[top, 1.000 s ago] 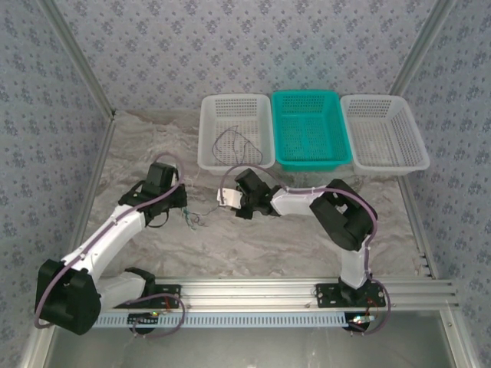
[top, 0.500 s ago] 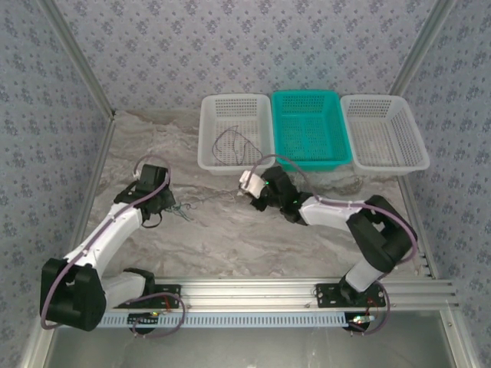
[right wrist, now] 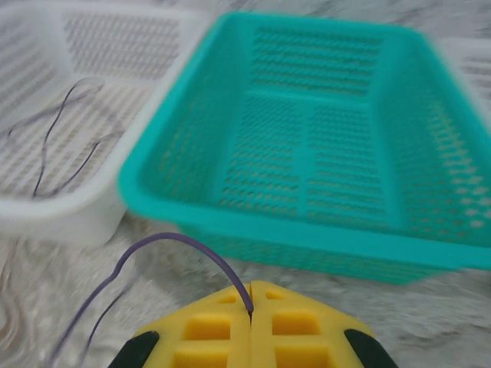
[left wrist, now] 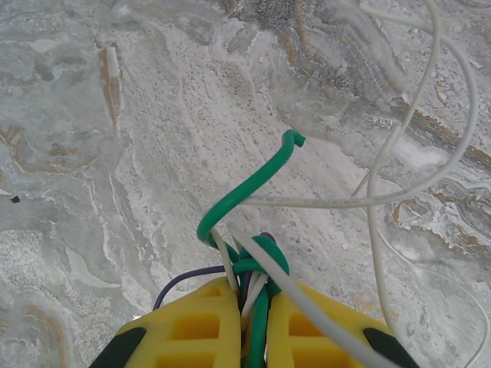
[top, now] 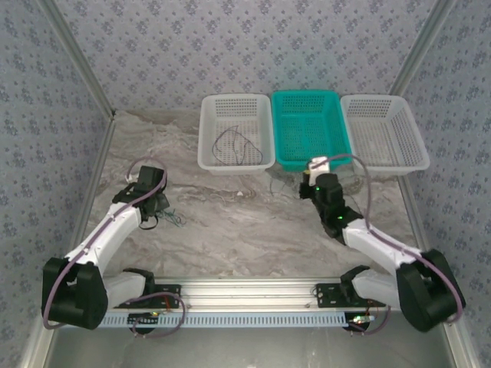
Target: Untangle the cables
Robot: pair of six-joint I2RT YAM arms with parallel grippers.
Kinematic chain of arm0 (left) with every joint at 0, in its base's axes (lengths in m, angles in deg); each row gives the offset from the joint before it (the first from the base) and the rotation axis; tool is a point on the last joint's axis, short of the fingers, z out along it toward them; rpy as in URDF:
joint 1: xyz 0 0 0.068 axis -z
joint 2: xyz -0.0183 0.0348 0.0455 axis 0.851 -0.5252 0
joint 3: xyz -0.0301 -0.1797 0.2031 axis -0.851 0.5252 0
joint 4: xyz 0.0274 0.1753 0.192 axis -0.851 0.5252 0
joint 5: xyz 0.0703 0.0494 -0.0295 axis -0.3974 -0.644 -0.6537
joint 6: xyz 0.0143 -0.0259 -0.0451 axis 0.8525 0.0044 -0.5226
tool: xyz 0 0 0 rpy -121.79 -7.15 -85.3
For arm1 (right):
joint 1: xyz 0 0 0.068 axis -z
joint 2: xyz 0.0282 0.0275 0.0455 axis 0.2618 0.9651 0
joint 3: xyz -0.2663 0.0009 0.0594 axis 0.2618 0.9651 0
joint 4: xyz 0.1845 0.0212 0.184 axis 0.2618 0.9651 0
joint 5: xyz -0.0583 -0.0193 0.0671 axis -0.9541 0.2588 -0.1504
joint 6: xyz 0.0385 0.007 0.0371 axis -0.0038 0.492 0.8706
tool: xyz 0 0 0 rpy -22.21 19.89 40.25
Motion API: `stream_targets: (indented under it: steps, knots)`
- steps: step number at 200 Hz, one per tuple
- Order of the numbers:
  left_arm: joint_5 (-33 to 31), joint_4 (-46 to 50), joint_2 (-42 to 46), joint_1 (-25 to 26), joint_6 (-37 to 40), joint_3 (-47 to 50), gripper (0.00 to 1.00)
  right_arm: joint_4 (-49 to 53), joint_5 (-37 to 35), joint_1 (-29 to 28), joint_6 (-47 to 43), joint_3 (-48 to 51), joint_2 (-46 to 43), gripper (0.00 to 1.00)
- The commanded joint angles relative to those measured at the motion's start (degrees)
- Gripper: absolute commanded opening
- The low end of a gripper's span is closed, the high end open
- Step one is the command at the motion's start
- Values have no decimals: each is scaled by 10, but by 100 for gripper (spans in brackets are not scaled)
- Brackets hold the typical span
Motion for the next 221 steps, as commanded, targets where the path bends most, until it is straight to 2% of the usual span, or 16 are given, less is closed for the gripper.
stream_targets:
  steps: [1, 20, 37, 52, 63, 91, 115, 151, 192, 221]
  knots:
    - [41, -29, -5, -4, 17, 13, 6, 60, 12, 14, 57, -9, -65, 0]
    - [141, -79, -20, -1, 50, 23, 12, 129, 59, 16, 61, -60, -103, 0]
    - [180, -110, -40, 10, 52, 31, 19, 192, 74, 15, 79, -124, -115, 0]
    - [183, -130, -55, 27, 43, 35, 26, 228, 88, 15, 98, -184, -114, 0]
    - [182, -144, -64, 43, 37, 38, 34, 245, 102, 13, 105, -234, -108, 0]
    - [161, -159, -64, 77, 37, 36, 61, 284, 136, 11, 108, -396, -57, 0]
    - [141, -163, -27, 79, 44, 41, 79, 279, 175, 10, 106, -545, 11, 0]
    - [131, -157, 53, 80, 66, 44, 97, 230, 211, 12, 123, -739, 132, 0]
    - [203, -185, 117, 83, 69, 73, 99, 203, 251, 13, 184, -947, 311, 0]
    - [226, -201, 154, 105, 70, 90, 99, 211, 273, 12, 197, -1053, 446, 0]
